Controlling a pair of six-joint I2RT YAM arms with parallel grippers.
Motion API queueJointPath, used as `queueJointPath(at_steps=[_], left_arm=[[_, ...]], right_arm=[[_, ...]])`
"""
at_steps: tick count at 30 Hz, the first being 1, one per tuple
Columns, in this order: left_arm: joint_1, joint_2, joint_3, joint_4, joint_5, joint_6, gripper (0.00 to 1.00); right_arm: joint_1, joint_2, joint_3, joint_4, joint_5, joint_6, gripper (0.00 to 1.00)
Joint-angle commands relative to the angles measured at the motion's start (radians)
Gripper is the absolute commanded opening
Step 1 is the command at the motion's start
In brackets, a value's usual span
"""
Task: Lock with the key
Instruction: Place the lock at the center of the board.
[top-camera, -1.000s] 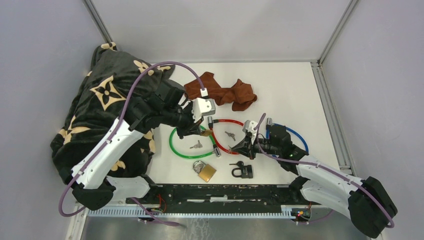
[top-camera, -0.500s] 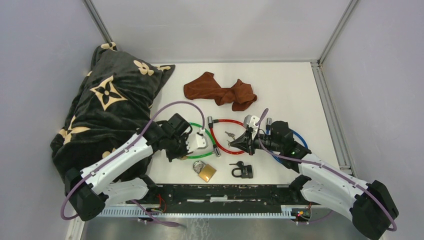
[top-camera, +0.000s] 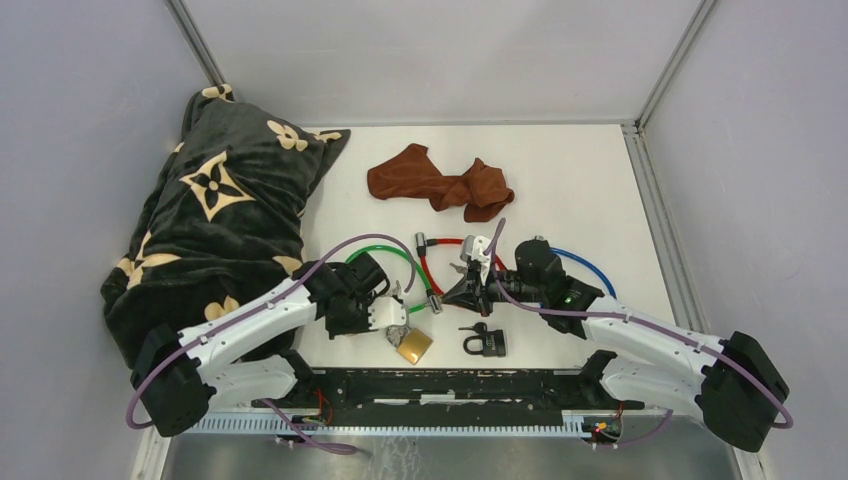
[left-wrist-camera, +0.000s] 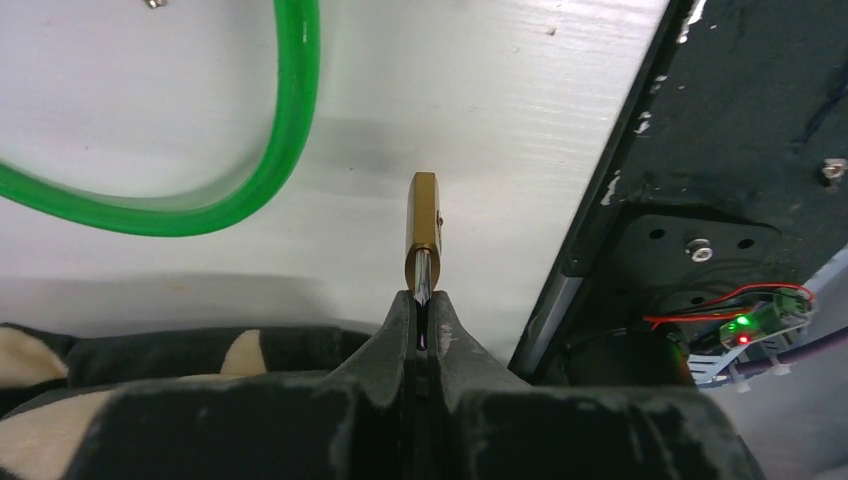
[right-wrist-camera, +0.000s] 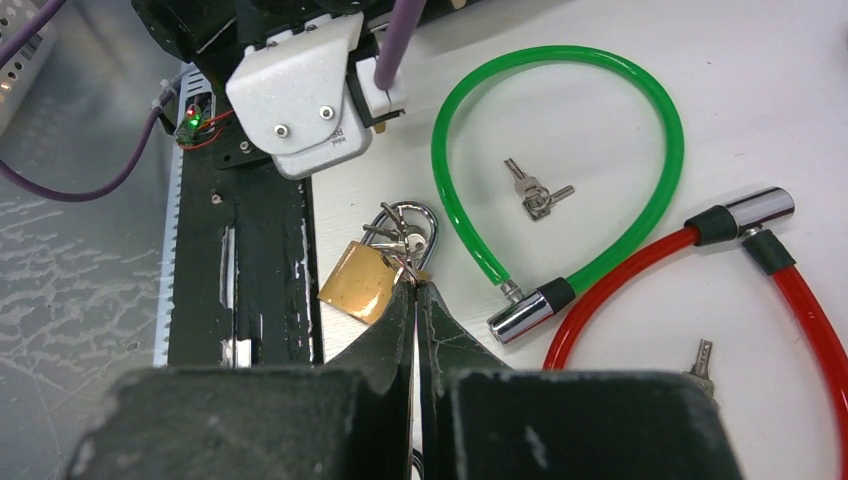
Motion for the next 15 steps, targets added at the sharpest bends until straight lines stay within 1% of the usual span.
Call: queueJointPath(at_steps=[1, 4, 10, 15], left_arm=[[-0.026, 0.015, 0.015, 0.039, -0.066, 0.008, 0.02], [-0.060, 0.044, 0.019, 0.027, -0.100, -0.023, 0.02], [-0.097, 0.126, 0.060, -0.053, -0.105, -0.080, 0.02], [-0.103, 0.152, 0.071, -0.029, -0.097, -0.118, 0.02]], right_arm=[[0.018, 0.011, 0.054, 0.019, 0.019, -0.007, 0.00], [0.022, 0.012, 0.056, 0.020, 0.019, -0.004, 0.00], [0.026, 0.009, 0.057, 0.022, 0.026, 0.000, 0.00], [0.029, 0.013, 0.056, 0.035, 0.026, 0.004, 0.00]])
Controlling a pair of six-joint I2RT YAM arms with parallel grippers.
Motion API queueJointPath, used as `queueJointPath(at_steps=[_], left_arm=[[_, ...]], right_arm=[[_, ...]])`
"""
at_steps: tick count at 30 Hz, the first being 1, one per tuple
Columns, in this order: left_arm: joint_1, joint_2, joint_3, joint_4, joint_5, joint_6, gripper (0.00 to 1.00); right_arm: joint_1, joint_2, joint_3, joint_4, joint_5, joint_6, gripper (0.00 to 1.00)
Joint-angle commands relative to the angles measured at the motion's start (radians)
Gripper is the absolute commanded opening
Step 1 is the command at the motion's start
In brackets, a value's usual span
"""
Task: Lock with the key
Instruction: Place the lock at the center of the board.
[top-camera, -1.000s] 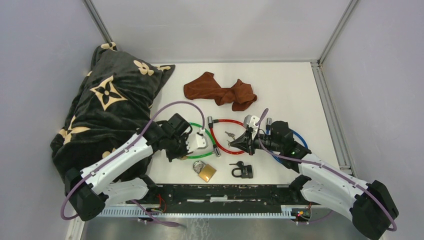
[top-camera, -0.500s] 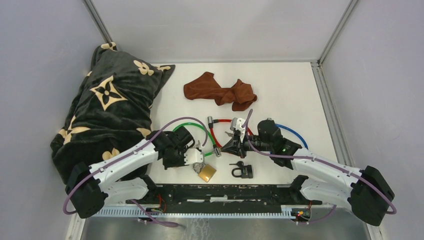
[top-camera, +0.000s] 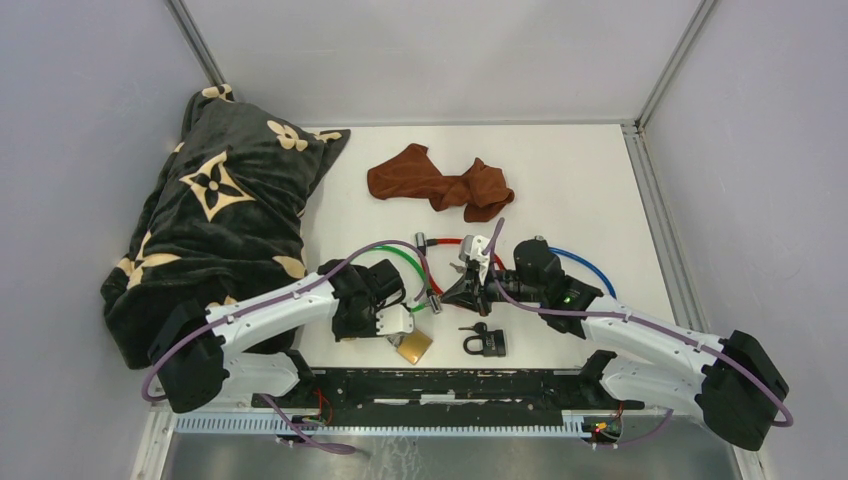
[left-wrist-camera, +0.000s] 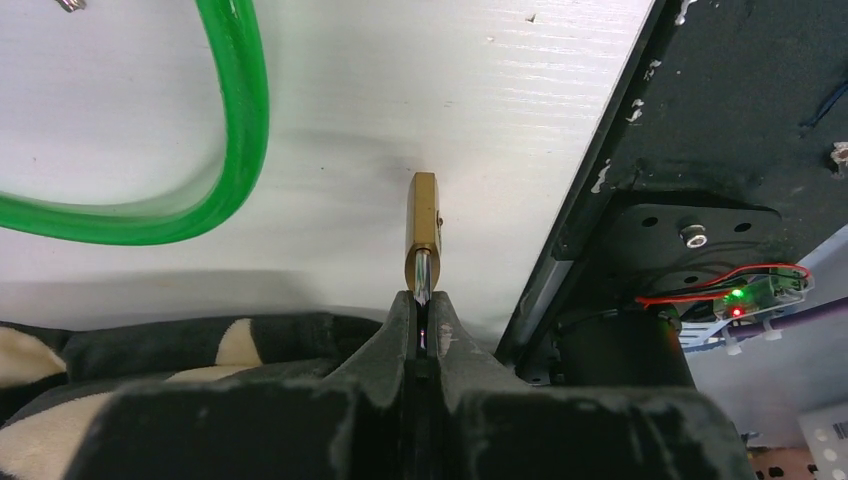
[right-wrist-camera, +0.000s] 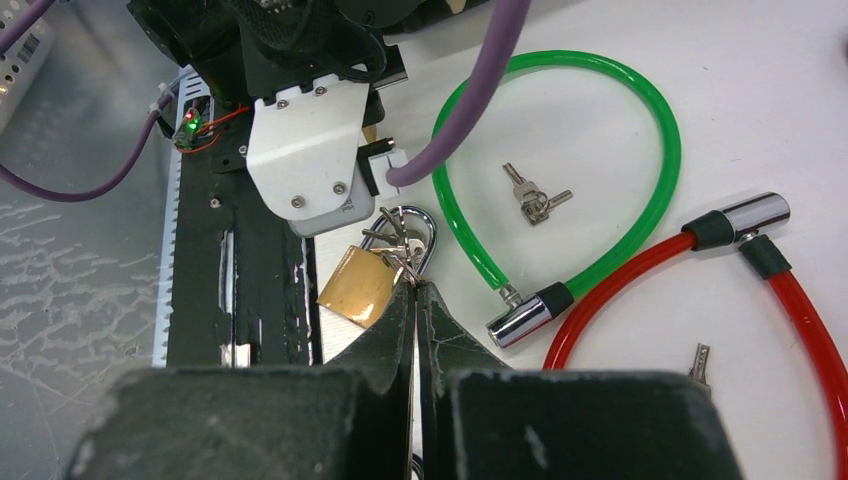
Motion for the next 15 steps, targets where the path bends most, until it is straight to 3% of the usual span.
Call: queueJointPath(at_steps=[1, 11, 15], left_arm=[[-0.007, 0.009, 0.036, 0.006, -0.007, -0.060, 0.02], [-0.011, 0.046, 0.016, 0.035, 0.054, -0.078, 0.10], [-0.010, 0.061, 0.016, 0.037, 0.086, -0.083, 0.22]], right_arm=[[0.010, 0.003, 0.043, 0.035, 0.012, 0.003, 0.00], [0.010, -0.016, 0.042, 0.015, 0.022, -0.012, 0.00], [0.010, -0.021, 0.039, 0.007, 0.029, -0.014, 0.00]])
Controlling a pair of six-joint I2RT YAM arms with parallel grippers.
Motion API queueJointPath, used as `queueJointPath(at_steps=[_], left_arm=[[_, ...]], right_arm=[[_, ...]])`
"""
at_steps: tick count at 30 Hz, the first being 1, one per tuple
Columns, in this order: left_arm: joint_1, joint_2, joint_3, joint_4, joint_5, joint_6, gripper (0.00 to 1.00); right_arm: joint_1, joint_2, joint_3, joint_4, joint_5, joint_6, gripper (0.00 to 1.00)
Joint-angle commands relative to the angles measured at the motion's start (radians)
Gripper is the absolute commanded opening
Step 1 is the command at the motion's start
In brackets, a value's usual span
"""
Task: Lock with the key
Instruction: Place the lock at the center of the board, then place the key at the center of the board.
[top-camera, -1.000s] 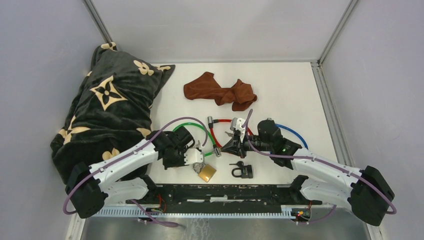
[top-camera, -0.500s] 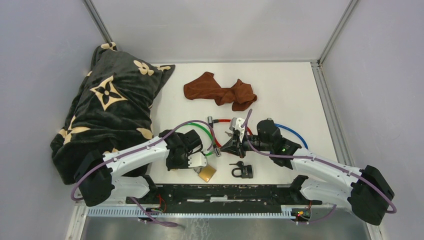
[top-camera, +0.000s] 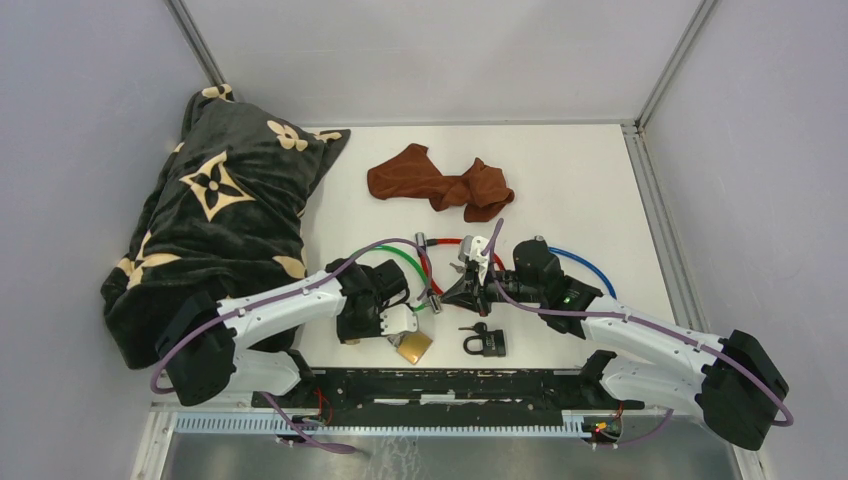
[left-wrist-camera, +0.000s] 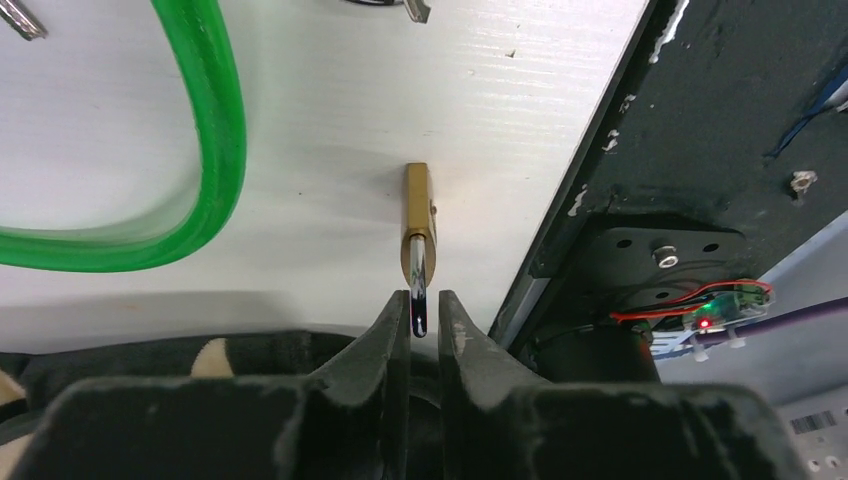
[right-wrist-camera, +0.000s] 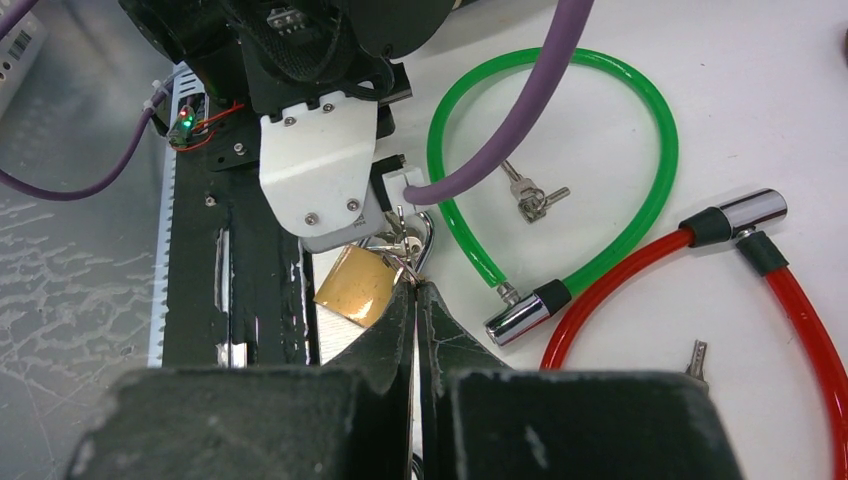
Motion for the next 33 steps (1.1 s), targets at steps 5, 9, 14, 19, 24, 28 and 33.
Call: queueJointPath(at_steps=[5, 9, 14, 19, 24, 28, 33], left_arm=[[-0.006, -0.020, 0.014, 0.013, 0.045, -0.019, 0.41], [-0.007, -0.029, 0.049, -0.005, 0.038, -0.004, 0.52], [-0.003, -0.054, 0.151, -0.032, 0.045, 0.016, 0.61], [0.081, -0.083, 0.274, -0.024, 0.117, -0.004, 0.65], [0.255, -0.138, 0.398, 0.036, 0.250, -0.107, 0.98], [0.403, -0.191, 0.422, 0.128, 0.229, -0.243, 1.00], [0.525, -0.244, 0.382, 0.190, 0.099, -0.336, 1.00]], right_arm=[[0.005, -0.035, 0.034, 0.000, 0.027, -0.018, 0.00], [0.004, -0.038, 0.037, -0.003, 0.029, -0.018, 0.00], [0.004, -0.037, 0.035, -0.012, 0.046, -0.018, 0.00], [0.009, -0.015, 0.046, -0.005, 0.065, -0.005, 0.00], [0.128, 0.121, 0.096, 0.056, 0.099, -0.006, 0.00], [0.251, 0.299, 0.173, 0.121, 0.097, -0.031, 0.00], [0.403, 0.533, 0.297, 0.158, 0.203, -0.140, 0.00]])
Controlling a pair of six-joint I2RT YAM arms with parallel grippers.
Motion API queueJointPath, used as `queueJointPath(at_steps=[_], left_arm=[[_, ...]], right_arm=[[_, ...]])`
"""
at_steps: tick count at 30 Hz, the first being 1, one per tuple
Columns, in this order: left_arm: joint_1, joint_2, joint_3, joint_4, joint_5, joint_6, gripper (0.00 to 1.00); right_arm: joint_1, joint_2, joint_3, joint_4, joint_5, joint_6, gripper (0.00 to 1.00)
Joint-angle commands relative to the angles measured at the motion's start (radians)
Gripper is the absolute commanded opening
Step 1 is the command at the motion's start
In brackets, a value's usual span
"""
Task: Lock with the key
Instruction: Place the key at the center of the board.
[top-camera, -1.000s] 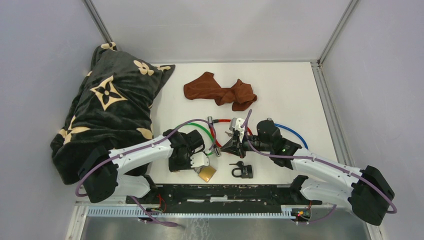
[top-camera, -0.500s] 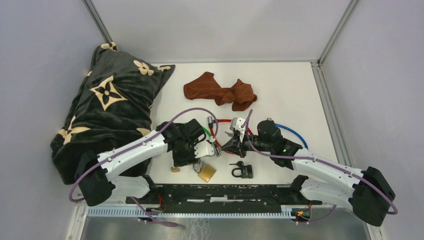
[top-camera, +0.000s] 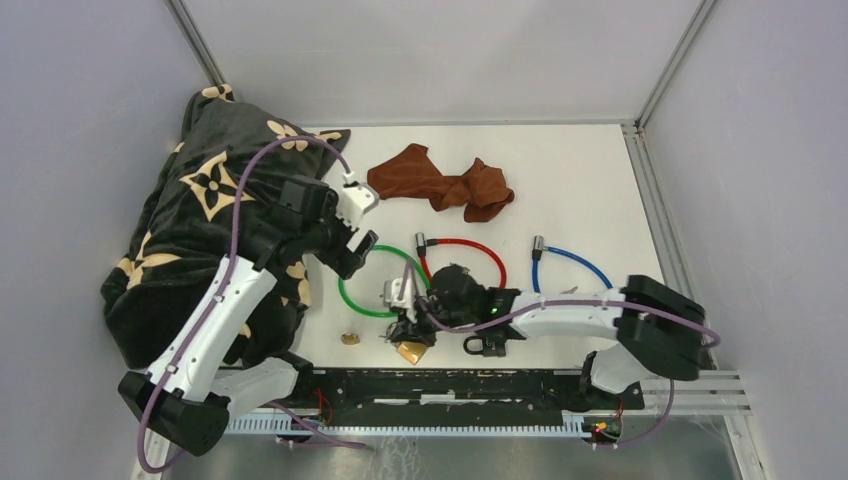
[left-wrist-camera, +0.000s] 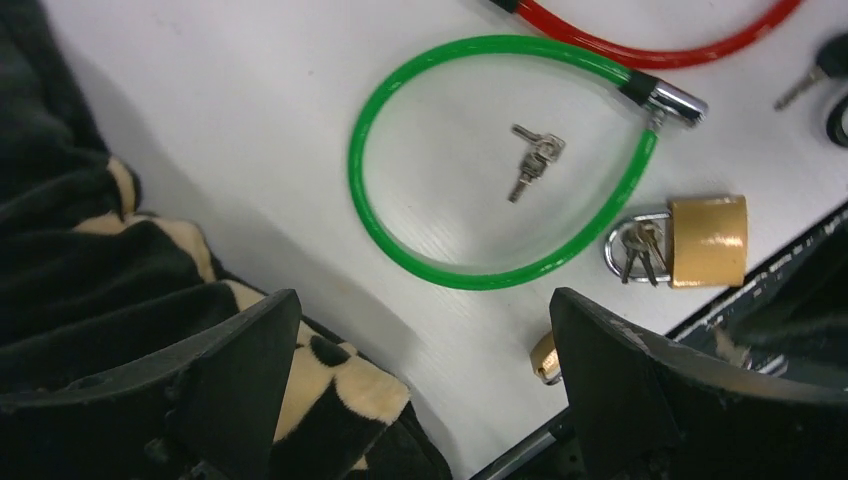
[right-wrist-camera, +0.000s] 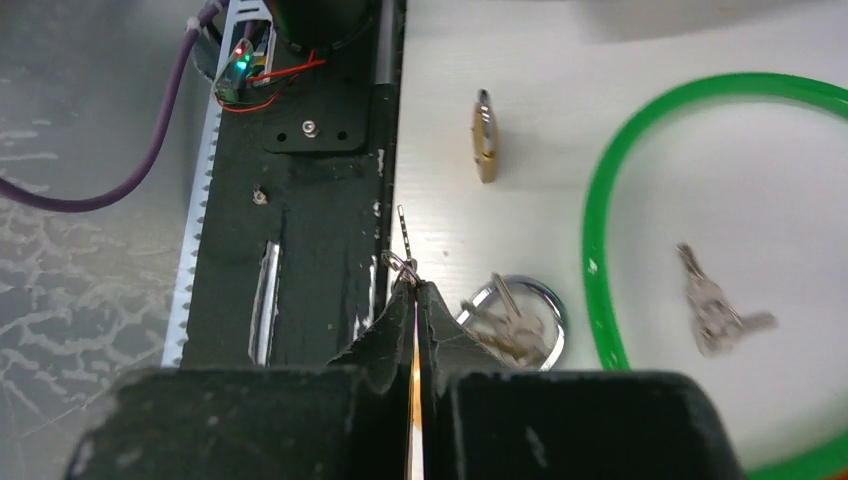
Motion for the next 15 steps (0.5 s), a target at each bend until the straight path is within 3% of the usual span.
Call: queueJointPath(at_steps=[1, 10, 13, 15], left_arm=[[0.086, -0.047, -0.020, 0.091, -0.071, -0.147, 1.00], [0.141, -0.093, -0.085, 0.112, -0.105, -0.156, 1.00], [0.145, -0.092, -0.087, 0.112, -0.090, -0.155, 1.00], [0.147, -0.090, -0.086, 0.112, -0.089, -0.155, 1.00]], right_arm=[[0.110, 0.176, 0.146, 0.079, 0.078, -0.099, 0.00], [0.185, 0.414, 0.340, 0.010, 0.197, -0.177, 0.02], [0.190, 0.446, 0.393, -0.048, 0.221, -0.198, 0.15], [0.193, 0.455, 0.423, -0.095, 0.205, -0.215, 0.30]])
